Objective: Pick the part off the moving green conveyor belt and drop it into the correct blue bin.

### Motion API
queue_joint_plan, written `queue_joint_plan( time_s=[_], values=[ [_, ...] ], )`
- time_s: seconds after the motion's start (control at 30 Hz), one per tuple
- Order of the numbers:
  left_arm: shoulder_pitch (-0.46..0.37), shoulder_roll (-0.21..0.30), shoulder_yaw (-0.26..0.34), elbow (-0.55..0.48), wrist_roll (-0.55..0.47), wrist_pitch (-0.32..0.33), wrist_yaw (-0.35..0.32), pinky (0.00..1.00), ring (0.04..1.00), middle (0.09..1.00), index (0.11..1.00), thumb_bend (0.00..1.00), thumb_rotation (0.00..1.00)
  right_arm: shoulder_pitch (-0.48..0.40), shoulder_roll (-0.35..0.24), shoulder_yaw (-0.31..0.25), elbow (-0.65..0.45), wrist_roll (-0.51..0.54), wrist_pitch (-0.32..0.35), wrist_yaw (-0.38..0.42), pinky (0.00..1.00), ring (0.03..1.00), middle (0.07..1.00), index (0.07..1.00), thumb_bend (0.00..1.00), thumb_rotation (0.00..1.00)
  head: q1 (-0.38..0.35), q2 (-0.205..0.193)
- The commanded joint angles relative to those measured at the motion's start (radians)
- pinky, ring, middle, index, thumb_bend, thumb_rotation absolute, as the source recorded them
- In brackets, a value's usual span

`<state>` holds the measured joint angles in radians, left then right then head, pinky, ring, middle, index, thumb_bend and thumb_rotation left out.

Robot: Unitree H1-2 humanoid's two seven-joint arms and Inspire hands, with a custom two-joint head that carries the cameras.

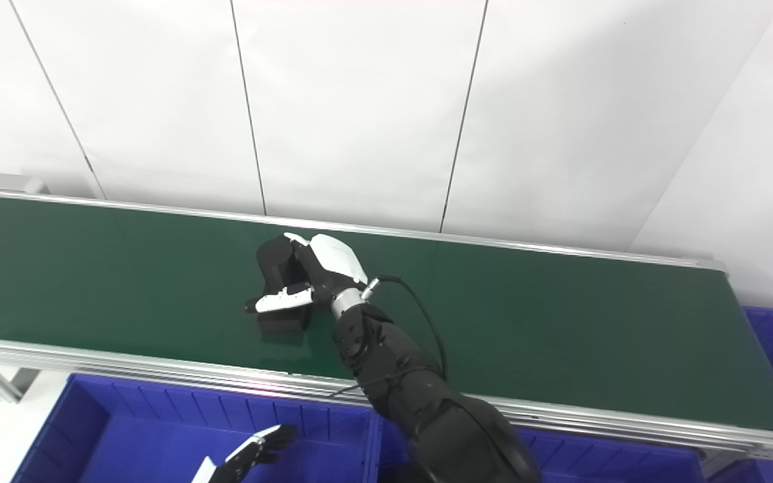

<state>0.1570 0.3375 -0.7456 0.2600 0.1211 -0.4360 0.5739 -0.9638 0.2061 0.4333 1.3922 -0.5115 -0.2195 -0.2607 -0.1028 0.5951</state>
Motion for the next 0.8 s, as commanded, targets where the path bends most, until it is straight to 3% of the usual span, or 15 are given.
queue_joint_plan(
  time_s=[0.0, 0.03, 0.07, 0.1, 0.13, 0.2, 0.33, 0.5, 0.57, 0.7, 0.77],
  values=[
    [0.0, 0.008, 0.001, -0.027, 0.013, -0.034, 0.011, 0.78, 0.815, 0.819, 0.808, 0.63, 0.81, -0.054, 0.024, -0.006, -0.009, 0.012, -0.011, -0.017, 0.66, 0.742, 0.795, 0.829, 0.71, 0.33, 0.001, -0.001],
    [0.0, 0.008, -0.002, -0.025, 0.019, -0.034, 0.019, 0.77, 0.812, 0.818, 0.808, 0.63, 0.81, -0.05, 0.024, -0.009, -0.008, 0.016, -0.014, -0.031, 0.62, 0.693, 0.747, 0.796, 0.66, 0.26, -0.001, 0.002],
    [0.001, 0.009, -0.004, -0.024, 0.022, -0.034, 0.025, 0.77, 0.811, 0.817, 0.808, 0.62, 0.81, -0.047, 0.025, -0.012, -0.007, 0.019, -0.017, -0.041, 0.53, 0.599, 0.66, 0.736, 0.59, 0.12, -0.001, 0.003],
    [0.002, 0.009, -0.004, -0.025, 0.022, -0.034, 0.025, 0.77, 0.81, 0.817, 0.808, 0.62, 0.81, -0.043, 0.025, -0.012, -0.007, 0.019, -0.02, -0.055, 0.52, 0.585, 0.648, 0.728, 0.58, 0.1, -0.004, 0.005],
    [0.003, 0.009, -0.004, -0.026, 0.019, -0.034, 0.023, 0.77, 0.81, 0.817, 0.808, 0.62, 0.81, -0.04, 0.024, -0.012, -0.006, 0.019, -0.021, -0.066, 0.44, 0.503, 0.568, 0.614, 0.55, 0.05, -0.006, 0.007],
    [0.007, 0.009, 0.001, -0.033, 0.011, -0.034, 0.012, 0.77, 0.81, 0.818, 0.809, 0.61, 0.8, -0.032, 0.023, -0.014, -0.007, 0.023, -0.027, -0.09, 0.4, 0.452, 0.457, 0.541, 0.52, 0.0, -0.011, 0.011],
    [0.006, 0.013, 0.004, -0.04, 0.008, -0.034, -0.001, 0.76, 0.811, 0.821, 0.812, 0.59, 0.79, -0.02, 0.019, -0.02, -0.013, 0.031, -0.042, -0.127, 0.35, 0.394, 0.479, 0.498, 0.52, 0.0, -0.022, 0.018],
    [0.007, 0.017, 0.007, -0.049, 0.012, -0.034, -0.014, 0.77, 0.815, 0.825, 0.819, 0.57, 0.79, -0.005, 0.011, -0.024, -0.022, 0.037, -0.062, -0.16, 0.39, 0.441, 0.444, 0.536, 0.51, 0.0, -0.035, 0.028],
    [0.005, 0.017, 0.006, -0.051, 0.016, -0.034, -0.014, 0.76, 0.813, 0.825, 0.817, 0.55, 0.8, 0.007, 0.007, -0.027, -0.033, 0.038, -0.076, -0.186, 0.39, 0.446, 0.478, 0.502, 0.52, 0.0, -0.04, 0.033],
    [0.005, 0.015, 0.008, -0.053, 0.01, -0.034, -0.021, 0.77, 0.812, 0.824, 0.813, 0.53, 0.79, 0.04, -0.004, -0.032, -0.068, 0.031, -0.122, -0.263, 0.34, 0.408, 0.484, 0.493, 0.52, 0.0, -0.047, 0.041],
    [0.007, 0.017, 0.007, -0.055, 0.015, -0.034, -0.017, 0.77, 0.81, 0.824, 0.816, 0.54, 0.8, 0.066, -0.012, -0.041, -0.104, 0.035, -0.148, -0.292, 0.39, 0.462, 0.451, 0.538, 0.51, 0.0, -0.057, 0.049]
  ],
)
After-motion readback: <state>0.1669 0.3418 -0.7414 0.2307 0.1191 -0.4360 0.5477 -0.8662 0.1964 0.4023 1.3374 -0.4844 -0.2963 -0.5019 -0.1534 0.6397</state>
